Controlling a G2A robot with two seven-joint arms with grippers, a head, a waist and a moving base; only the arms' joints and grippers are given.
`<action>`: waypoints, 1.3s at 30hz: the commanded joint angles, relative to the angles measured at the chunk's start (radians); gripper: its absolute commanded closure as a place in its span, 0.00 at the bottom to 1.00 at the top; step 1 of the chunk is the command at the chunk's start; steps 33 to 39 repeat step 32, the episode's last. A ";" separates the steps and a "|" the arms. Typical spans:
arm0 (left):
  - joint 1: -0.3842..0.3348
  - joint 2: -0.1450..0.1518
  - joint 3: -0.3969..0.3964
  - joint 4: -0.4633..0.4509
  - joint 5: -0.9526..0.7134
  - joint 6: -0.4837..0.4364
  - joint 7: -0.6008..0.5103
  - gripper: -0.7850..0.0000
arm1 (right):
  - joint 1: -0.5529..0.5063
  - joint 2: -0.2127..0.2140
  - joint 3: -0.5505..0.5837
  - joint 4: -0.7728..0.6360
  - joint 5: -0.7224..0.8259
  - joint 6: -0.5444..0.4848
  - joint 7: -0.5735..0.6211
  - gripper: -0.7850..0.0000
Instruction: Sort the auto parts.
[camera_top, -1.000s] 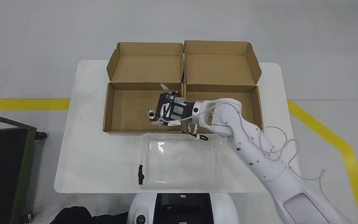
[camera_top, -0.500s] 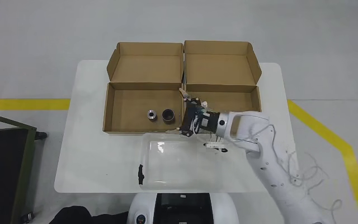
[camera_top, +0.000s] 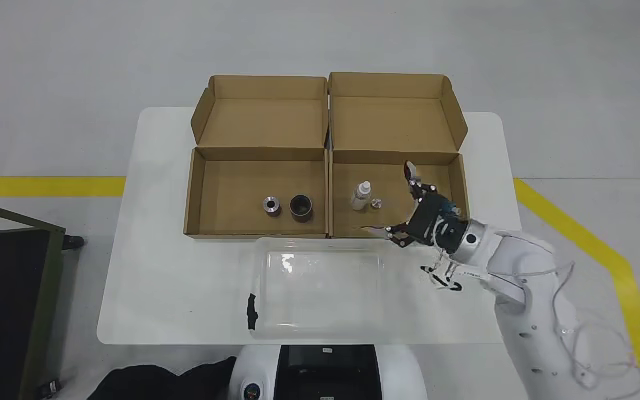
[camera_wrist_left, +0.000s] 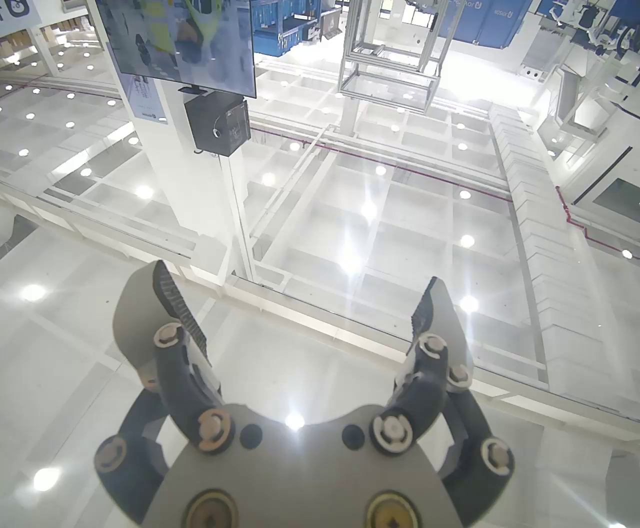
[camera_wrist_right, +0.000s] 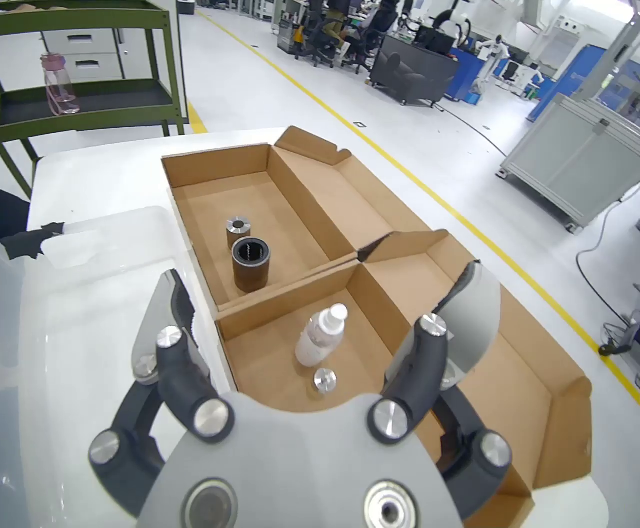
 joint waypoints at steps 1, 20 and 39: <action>0.000 0.000 0.000 0.000 0.000 0.000 0.000 0.00 | -0.036 0.005 0.041 -0.006 -0.005 0.007 -0.021 0.00; 0.000 0.000 0.000 0.000 0.000 0.000 0.000 0.00 | -0.390 0.031 0.300 -0.119 -0.073 0.102 -0.286 0.00; 0.000 0.000 0.000 0.000 0.000 0.000 0.000 0.00 | -0.510 0.035 0.329 -0.131 -0.079 0.113 -0.377 0.00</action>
